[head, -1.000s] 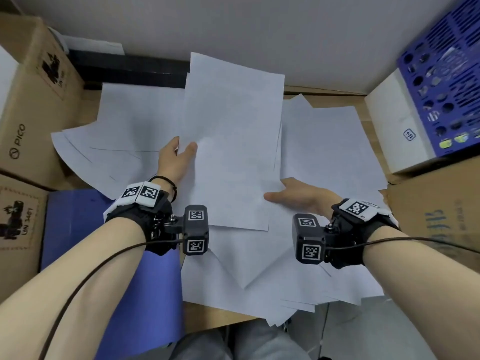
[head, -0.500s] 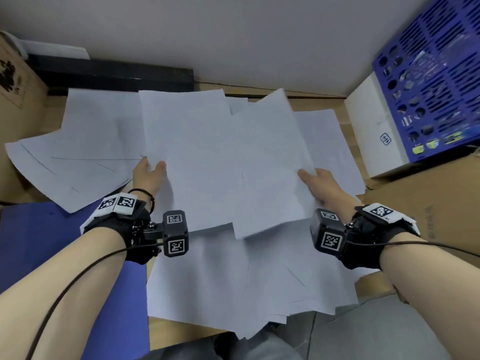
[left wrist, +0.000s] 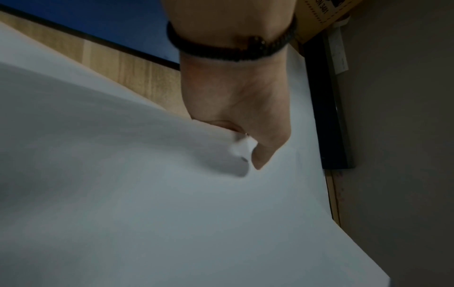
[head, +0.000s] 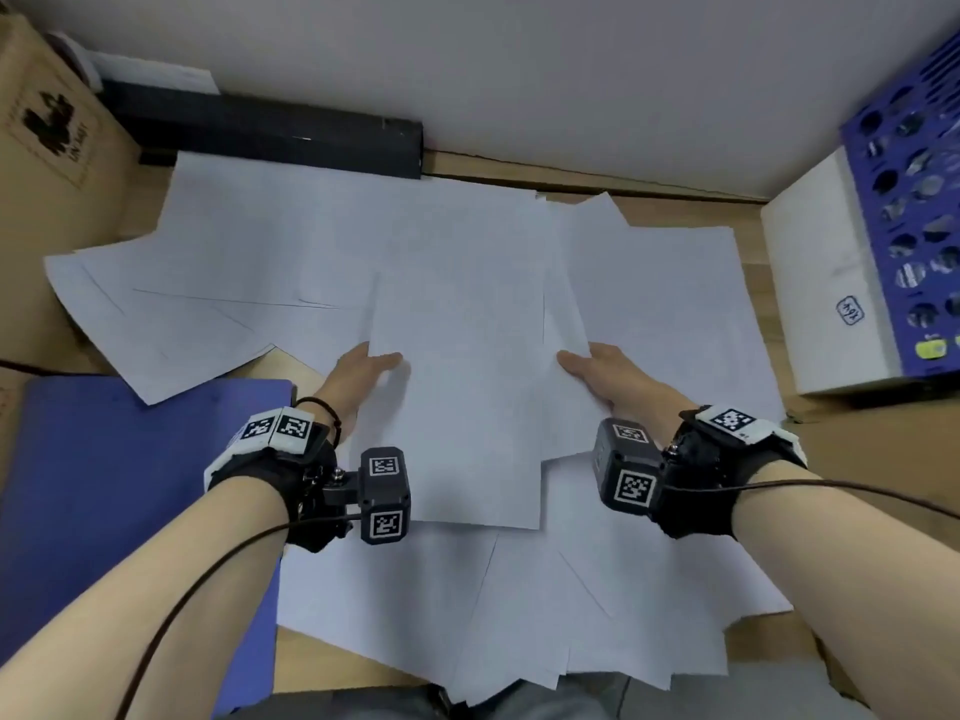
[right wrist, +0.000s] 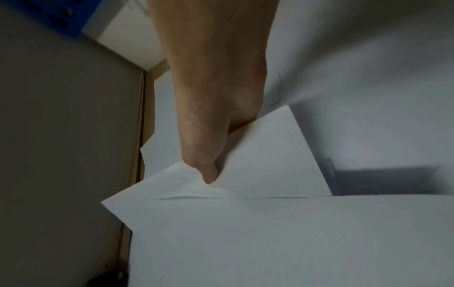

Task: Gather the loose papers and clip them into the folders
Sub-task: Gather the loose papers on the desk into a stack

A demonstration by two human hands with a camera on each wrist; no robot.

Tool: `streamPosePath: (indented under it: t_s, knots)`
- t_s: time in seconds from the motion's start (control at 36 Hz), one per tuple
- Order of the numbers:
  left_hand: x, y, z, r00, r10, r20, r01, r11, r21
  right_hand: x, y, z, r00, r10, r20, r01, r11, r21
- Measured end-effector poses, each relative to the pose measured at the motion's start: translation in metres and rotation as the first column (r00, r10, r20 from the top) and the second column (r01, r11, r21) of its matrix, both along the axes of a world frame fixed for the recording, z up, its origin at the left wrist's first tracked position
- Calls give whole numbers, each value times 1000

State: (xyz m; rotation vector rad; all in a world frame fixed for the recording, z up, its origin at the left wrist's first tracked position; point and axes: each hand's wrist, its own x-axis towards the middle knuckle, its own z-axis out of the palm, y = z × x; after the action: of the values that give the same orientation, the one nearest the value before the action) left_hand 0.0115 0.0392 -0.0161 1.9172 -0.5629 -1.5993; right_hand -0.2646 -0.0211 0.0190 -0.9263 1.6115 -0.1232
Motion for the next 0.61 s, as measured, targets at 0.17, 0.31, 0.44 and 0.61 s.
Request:
streamPosePath:
  t_s: [0.17,0.31,0.44,0.61]
  knots:
    - [2,5,-10,998,-41,46,42,999,-21,22,5,-17,950,300,87,-311,933,179]
    - [1,-3,1,976,-195,95,203,977,-73,23,-16,-24,995,64,71,-69,995,68]
    - [2,-25,33,953,-298,55,303,938,-168,19,-39,-17,981,29,193,-24,999,-30]
    - [10,-39,56,922,-374,-101,356,920,-162,30,-48,-26,881,-100,463,131,991,-34]
